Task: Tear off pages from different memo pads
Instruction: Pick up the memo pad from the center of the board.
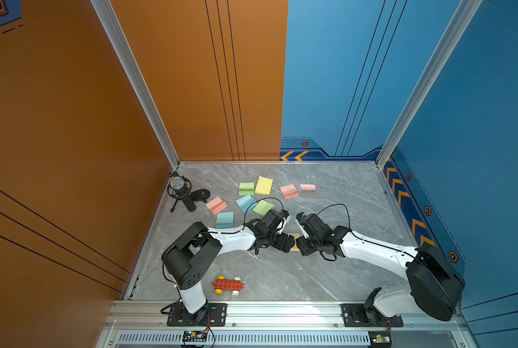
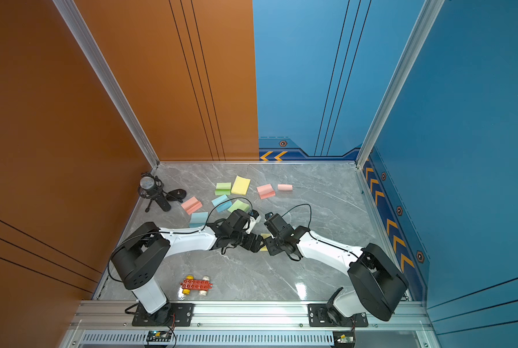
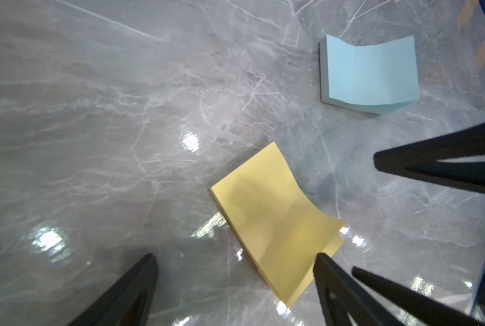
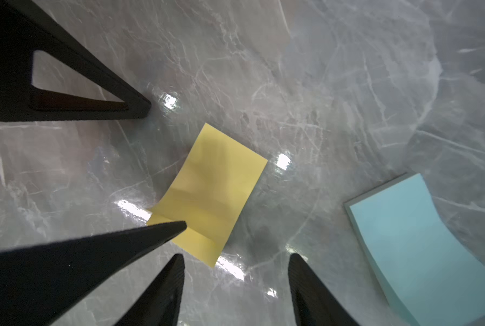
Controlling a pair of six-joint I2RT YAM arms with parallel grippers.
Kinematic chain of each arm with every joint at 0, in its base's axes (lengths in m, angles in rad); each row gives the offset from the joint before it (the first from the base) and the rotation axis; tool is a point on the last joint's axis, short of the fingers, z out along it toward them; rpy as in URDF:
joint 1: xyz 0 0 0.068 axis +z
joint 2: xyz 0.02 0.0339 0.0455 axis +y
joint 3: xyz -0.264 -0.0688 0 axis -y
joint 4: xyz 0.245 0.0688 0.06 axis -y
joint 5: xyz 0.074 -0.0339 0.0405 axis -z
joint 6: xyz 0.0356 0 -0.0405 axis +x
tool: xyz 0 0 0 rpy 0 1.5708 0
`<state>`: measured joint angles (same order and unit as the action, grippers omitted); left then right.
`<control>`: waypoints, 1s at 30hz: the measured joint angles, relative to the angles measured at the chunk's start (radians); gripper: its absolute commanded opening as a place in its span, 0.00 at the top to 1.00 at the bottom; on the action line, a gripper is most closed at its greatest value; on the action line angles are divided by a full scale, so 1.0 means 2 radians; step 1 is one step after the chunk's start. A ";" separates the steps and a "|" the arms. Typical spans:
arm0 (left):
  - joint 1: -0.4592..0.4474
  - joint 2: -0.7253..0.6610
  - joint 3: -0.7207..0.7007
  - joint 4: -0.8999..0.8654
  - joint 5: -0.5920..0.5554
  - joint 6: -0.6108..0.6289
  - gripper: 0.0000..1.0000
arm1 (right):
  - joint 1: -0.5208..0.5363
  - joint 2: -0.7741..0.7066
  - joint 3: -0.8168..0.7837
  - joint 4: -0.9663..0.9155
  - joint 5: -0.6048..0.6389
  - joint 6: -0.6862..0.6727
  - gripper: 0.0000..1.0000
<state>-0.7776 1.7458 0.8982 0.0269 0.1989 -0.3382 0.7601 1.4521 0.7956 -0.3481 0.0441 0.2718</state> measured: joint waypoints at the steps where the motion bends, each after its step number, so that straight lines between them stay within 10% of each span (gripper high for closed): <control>1: 0.000 0.000 0.000 0.000 0.000 0.000 0.10 | 0.000 0.005 0.000 0.004 0.000 -0.002 0.39; 30: 0.082 -0.118 -0.077 -0.036 -0.039 -0.039 0.03 | 0.003 0.083 0.042 0.015 0.029 -0.077 0.32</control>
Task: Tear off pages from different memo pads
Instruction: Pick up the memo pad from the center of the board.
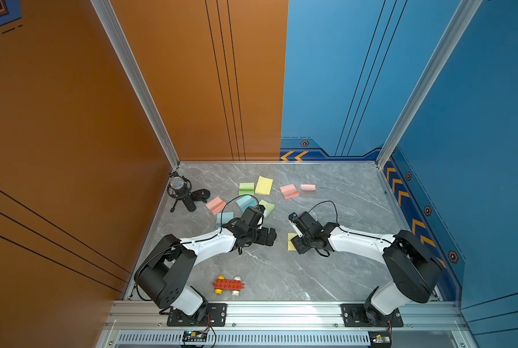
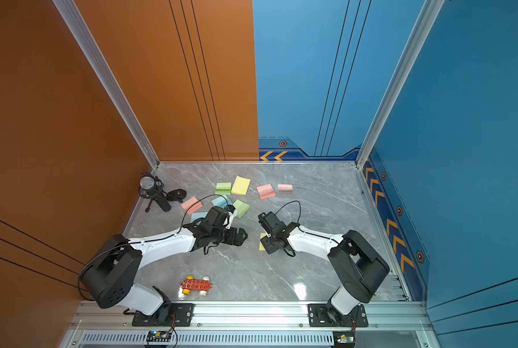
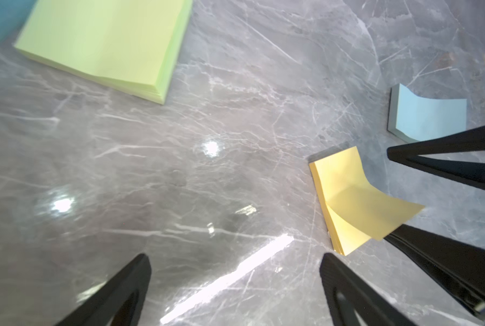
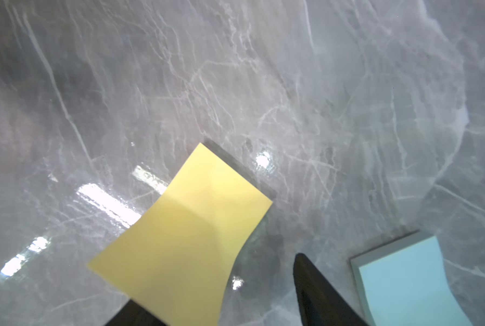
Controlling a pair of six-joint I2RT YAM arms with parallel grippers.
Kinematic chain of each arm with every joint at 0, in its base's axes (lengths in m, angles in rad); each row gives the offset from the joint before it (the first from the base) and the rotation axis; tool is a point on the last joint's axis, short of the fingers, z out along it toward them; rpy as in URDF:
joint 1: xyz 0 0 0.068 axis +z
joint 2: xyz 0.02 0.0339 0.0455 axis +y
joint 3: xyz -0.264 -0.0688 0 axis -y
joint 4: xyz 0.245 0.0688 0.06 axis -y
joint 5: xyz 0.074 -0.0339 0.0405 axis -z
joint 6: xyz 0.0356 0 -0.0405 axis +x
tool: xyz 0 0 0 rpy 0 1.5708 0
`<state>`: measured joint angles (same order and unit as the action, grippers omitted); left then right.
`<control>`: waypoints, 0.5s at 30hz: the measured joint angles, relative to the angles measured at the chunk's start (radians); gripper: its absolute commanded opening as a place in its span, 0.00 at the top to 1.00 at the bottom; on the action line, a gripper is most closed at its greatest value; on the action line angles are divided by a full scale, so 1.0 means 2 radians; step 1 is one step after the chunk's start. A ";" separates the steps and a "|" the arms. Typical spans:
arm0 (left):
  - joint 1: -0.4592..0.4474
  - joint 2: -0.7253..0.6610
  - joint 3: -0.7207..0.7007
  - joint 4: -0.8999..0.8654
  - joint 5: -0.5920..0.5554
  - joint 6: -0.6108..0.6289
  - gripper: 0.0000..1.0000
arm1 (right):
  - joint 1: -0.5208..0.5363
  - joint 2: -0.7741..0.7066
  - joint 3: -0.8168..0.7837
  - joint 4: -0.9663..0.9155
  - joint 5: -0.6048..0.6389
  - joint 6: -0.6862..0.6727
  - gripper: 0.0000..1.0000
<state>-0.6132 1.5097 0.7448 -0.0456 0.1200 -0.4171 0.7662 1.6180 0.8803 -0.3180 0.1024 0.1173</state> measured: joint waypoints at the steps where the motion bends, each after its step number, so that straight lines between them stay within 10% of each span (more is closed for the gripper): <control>1: 0.003 -0.006 -0.004 0.000 -0.005 -0.002 0.03 | 0.003 0.007 0.011 -0.006 0.006 -0.006 0.31; 15: 0.012 -0.025 -0.016 -0.002 -0.017 -0.009 0.03 | 0.020 0.068 0.109 -0.093 0.043 -0.081 0.59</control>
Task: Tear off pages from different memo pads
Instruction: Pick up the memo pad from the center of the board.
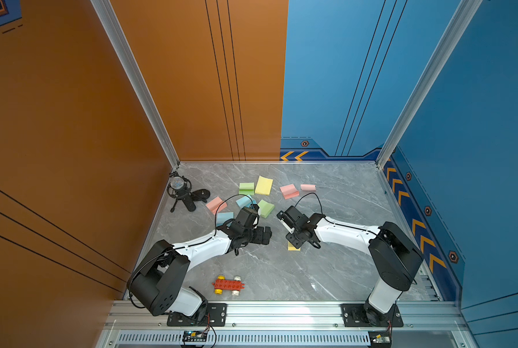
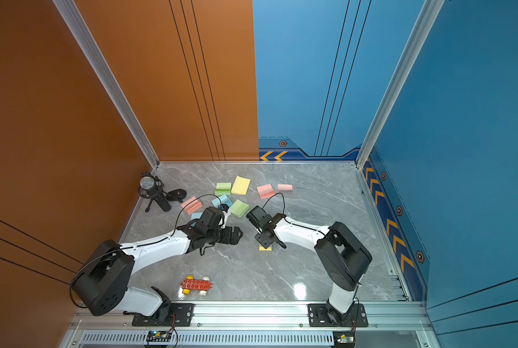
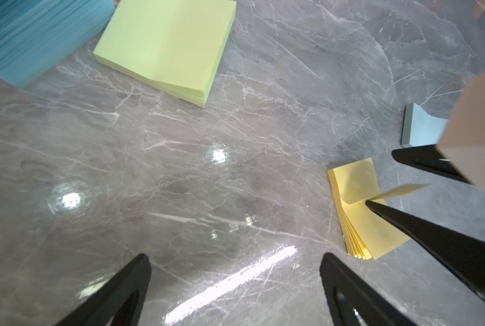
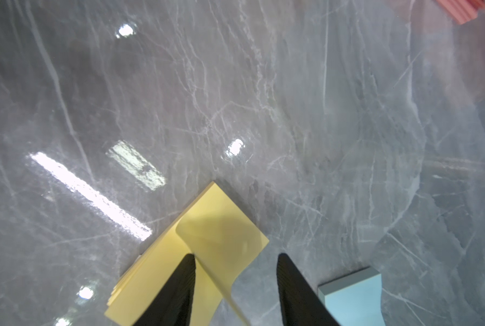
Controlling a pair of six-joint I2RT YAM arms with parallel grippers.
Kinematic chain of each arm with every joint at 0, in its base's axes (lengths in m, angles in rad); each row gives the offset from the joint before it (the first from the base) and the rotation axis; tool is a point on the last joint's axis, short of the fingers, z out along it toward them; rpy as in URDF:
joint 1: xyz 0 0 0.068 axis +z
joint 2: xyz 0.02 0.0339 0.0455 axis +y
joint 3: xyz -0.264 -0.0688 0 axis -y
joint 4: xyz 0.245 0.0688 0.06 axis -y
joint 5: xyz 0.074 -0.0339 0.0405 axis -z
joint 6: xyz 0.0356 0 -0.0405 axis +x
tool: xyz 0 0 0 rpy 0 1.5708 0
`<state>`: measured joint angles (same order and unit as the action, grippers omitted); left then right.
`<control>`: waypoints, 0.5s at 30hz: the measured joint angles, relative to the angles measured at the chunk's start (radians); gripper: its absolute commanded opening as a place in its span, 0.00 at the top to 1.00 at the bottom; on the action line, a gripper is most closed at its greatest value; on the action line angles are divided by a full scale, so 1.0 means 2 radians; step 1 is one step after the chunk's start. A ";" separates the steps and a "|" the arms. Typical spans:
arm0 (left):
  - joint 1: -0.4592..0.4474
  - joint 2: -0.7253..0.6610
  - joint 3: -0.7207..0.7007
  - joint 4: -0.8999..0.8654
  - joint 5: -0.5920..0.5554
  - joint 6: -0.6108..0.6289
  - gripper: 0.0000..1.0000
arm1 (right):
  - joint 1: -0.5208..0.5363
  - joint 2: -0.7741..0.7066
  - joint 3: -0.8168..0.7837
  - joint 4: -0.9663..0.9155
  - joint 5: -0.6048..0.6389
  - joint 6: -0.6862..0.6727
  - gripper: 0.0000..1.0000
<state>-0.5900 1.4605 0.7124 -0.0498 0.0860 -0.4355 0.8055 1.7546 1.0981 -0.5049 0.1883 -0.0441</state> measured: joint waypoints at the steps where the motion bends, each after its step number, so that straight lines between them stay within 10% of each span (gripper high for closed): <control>1: 0.000 -0.001 0.000 0.000 0.000 0.000 0.03 | 0.000 0.003 0.004 -0.006 -0.002 -0.005 0.63; 7: 0.000 -0.005 0.000 0.000 0.000 0.000 0.04 | 0.000 0.013 0.017 -0.035 -0.015 -0.023 0.99; 15: -0.004 -0.018 -0.002 0.001 0.012 0.018 0.03 | 0.000 -0.020 0.027 -0.068 -0.045 -0.059 1.00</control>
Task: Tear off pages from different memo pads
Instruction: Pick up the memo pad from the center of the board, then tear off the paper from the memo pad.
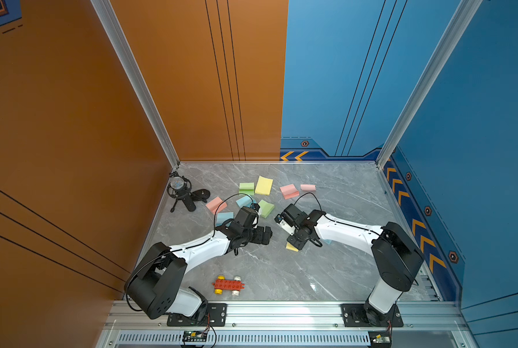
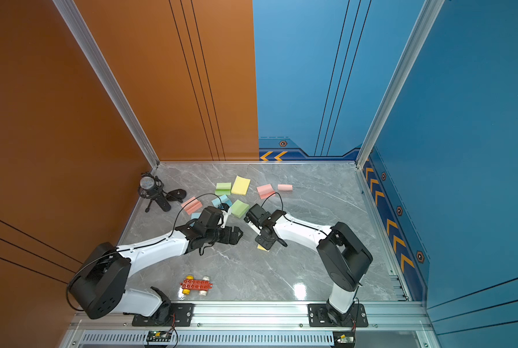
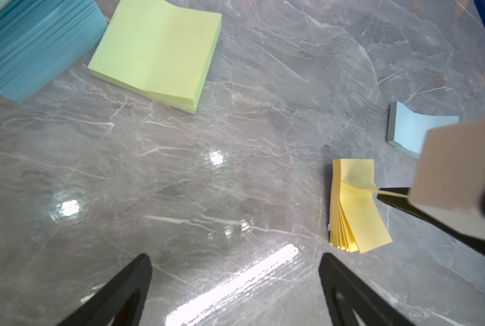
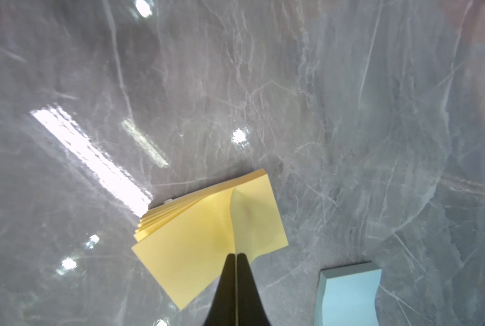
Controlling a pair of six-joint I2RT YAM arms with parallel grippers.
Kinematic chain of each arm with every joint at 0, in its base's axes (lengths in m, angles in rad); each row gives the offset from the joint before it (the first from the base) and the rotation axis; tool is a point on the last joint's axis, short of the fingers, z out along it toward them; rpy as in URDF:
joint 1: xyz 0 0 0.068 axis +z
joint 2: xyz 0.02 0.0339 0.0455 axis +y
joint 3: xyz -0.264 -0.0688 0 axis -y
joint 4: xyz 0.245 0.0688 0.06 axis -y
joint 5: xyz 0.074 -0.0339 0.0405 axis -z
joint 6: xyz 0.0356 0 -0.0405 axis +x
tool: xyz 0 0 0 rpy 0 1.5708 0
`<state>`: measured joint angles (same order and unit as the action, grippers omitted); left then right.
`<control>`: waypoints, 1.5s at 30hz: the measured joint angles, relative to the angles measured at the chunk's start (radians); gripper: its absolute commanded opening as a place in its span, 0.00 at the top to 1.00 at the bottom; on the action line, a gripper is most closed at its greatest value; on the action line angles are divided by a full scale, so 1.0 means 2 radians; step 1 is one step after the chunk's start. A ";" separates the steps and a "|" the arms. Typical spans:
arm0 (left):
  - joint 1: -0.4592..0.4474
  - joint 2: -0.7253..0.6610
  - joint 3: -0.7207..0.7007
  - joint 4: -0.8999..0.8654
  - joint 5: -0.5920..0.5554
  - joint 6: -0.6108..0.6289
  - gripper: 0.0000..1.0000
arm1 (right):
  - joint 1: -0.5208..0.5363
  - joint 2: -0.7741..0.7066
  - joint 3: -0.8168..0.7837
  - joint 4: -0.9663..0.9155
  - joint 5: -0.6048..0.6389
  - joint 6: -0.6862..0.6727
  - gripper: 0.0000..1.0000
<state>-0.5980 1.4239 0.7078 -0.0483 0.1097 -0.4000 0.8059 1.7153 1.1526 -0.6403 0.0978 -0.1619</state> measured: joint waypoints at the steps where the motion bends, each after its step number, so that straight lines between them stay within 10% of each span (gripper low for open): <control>1: -0.003 -0.008 -0.004 0.003 0.004 0.004 0.02 | 0.000 -0.014 0.001 -0.003 -0.010 -0.007 1.00; 18: -0.077 -0.140 -0.063 0.096 0.073 0.053 0.04 | 0.009 -0.148 0.027 -0.027 -0.150 -0.065 1.00; 21: -0.085 -0.139 -0.063 0.098 0.078 0.059 0.12 | 0.008 -0.167 0.027 -0.028 -0.177 -0.069 1.00; 27: -0.097 -0.139 -0.063 0.103 0.088 0.071 0.69 | 0.003 -0.198 0.022 -0.028 -0.217 -0.069 1.00; 33: -0.108 -0.147 -0.064 0.108 0.086 0.077 0.97 | -0.013 -0.212 0.010 -0.028 -0.225 -0.071 1.00; 45: -0.109 -0.135 -0.066 0.112 0.001 0.052 1.00 | -0.041 -0.246 0.011 -0.020 -0.160 -0.120 1.00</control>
<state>-0.8150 1.1542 0.5758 0.1753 0.1116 -0.2962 0.7235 1.2228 1.1748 -0.6807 -0.2226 -0.4019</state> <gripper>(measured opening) 0.120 0.042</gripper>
